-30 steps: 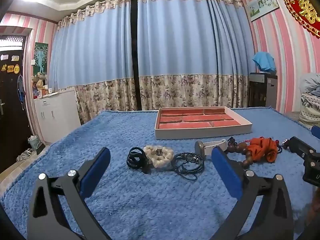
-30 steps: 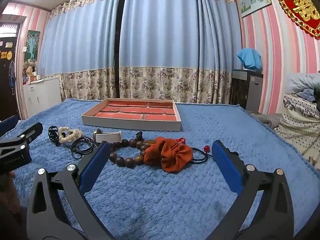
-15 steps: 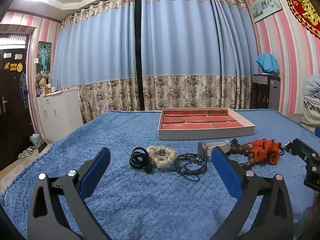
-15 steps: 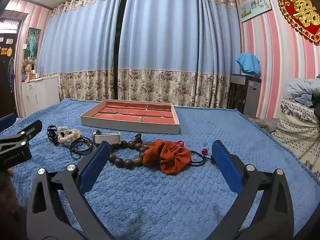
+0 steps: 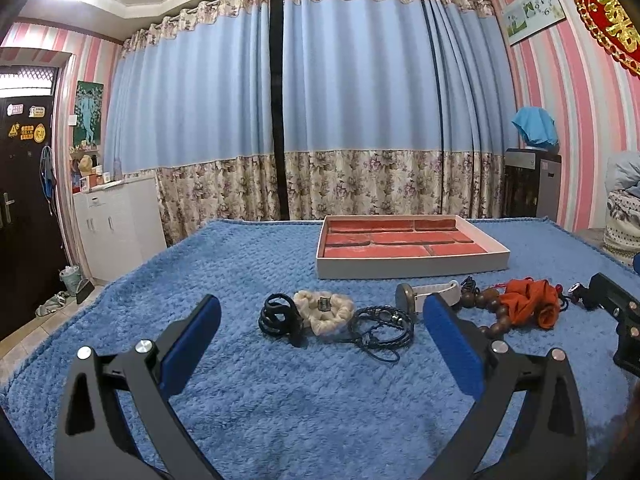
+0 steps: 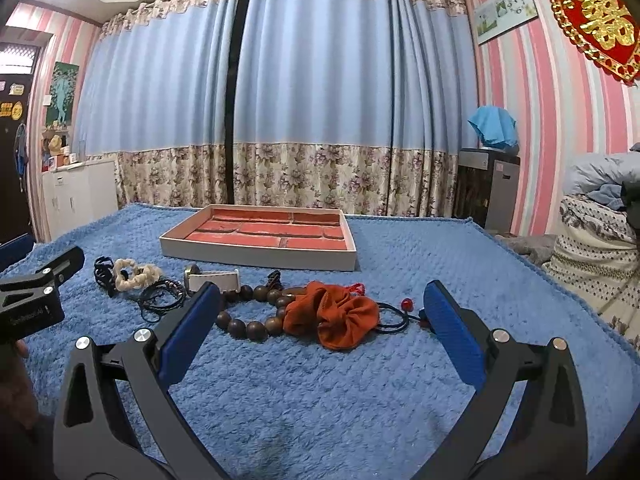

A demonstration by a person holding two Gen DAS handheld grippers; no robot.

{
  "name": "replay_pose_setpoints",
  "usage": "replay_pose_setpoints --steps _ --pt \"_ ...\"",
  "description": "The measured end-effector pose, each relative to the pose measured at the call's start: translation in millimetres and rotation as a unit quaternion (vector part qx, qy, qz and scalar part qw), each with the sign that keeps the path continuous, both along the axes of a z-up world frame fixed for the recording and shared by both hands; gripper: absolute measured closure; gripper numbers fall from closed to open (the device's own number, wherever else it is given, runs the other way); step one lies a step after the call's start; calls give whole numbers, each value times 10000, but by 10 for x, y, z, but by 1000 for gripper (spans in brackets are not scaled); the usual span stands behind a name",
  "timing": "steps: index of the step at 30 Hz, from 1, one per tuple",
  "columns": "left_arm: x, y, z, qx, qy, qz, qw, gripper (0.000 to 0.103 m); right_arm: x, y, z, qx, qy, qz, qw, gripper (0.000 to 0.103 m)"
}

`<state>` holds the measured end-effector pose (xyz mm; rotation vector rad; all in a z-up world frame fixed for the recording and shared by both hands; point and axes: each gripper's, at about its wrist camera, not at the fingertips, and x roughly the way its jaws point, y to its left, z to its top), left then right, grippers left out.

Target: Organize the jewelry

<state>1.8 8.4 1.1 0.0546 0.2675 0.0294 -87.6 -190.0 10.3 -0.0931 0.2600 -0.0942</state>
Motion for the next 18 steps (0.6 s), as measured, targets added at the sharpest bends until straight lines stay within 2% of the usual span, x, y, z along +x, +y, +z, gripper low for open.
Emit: replay_pose_setpoints --steps 12,18 --pt "39 -3 -28 -7 92 -35 10000 4 -15 -12 -3 -19 59 -30 10000 4" --pt "105 -21 -52 34 279 -169 9995 4 0 11 3 -48 95 -36 9999 4"
